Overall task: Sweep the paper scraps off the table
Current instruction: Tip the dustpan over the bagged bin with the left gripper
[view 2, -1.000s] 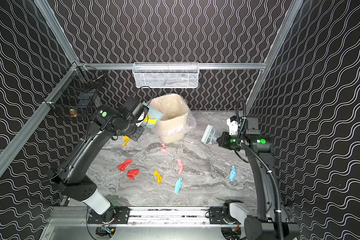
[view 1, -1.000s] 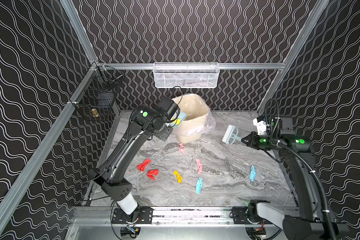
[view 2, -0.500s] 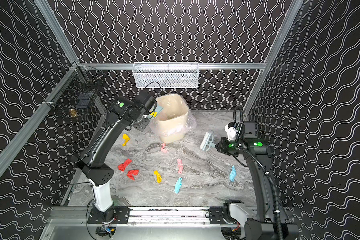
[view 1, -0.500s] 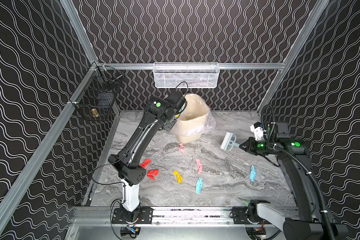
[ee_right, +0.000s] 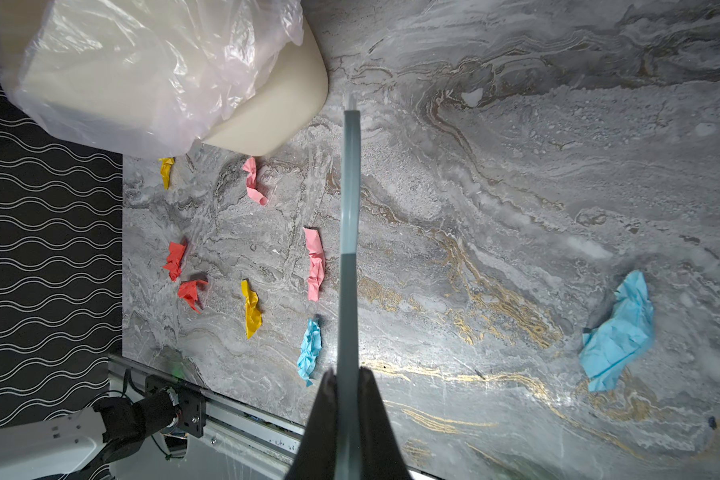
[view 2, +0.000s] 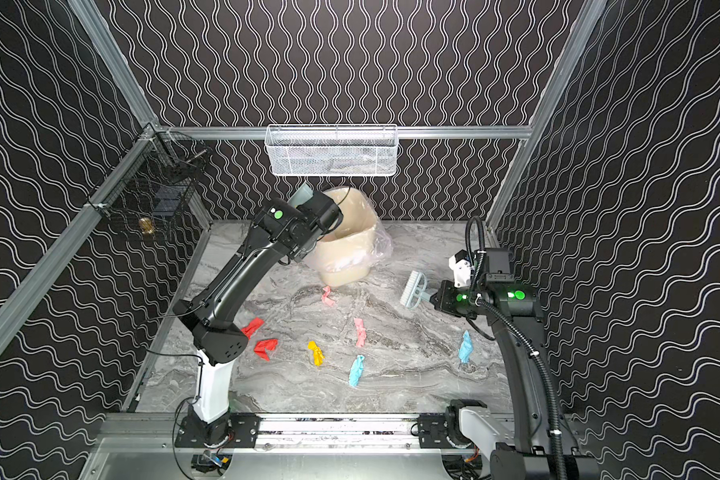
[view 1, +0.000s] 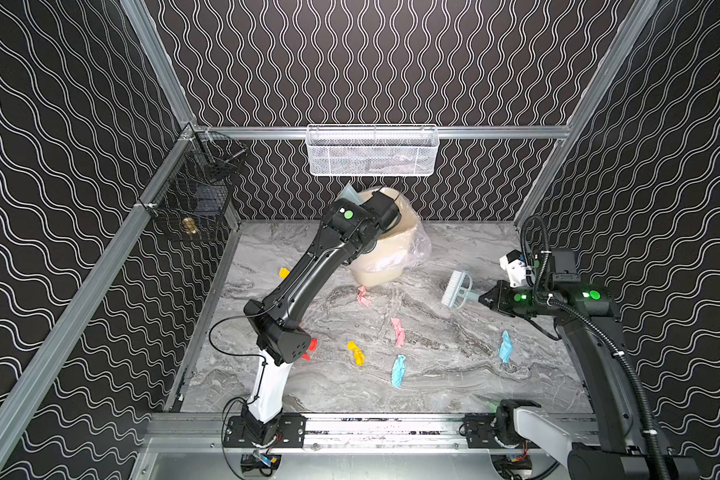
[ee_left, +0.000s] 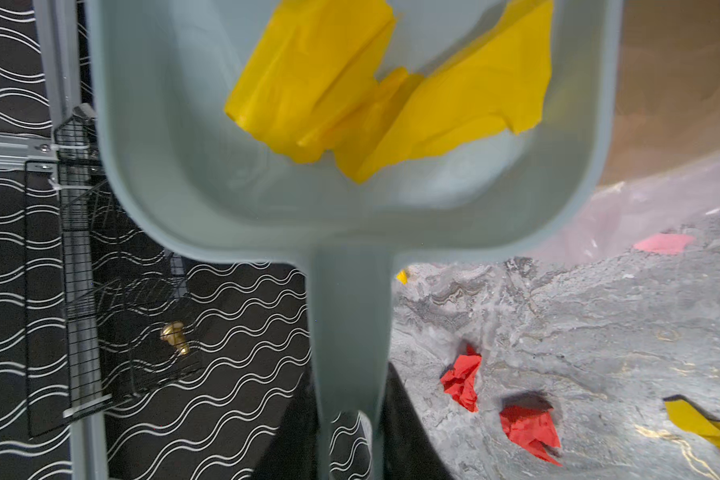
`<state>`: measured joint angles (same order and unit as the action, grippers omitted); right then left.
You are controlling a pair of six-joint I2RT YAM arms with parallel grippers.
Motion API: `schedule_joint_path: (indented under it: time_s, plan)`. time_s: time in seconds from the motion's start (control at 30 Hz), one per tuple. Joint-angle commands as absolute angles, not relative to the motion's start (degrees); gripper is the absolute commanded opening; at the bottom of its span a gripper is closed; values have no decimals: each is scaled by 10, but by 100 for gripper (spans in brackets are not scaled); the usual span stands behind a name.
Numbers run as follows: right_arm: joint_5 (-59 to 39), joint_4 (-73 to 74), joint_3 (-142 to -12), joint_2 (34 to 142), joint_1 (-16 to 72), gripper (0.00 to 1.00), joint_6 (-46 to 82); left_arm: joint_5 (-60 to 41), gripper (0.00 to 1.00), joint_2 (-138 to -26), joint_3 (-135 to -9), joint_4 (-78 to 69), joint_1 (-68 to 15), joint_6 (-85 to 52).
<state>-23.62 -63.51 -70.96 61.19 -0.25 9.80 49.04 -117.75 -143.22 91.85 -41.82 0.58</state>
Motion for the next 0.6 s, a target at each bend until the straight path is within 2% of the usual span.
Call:
schedule_joint_path:
  time_s: [0.0, 0.33, 0.57]
  plan:
    - [-243, -648, -701, 602, -1, 0, 96, 560, 0, -1178, -1428, 933, -434, 16]
    - [-255, -650, -690, 586, 0, 0, 98, 684, 0, -1183, -1377, 931, -481, 50]
    - [-258, -652, -683, 575, 0, 0, 99, 789, 0, -1187, -1352, 887, -505, 126]
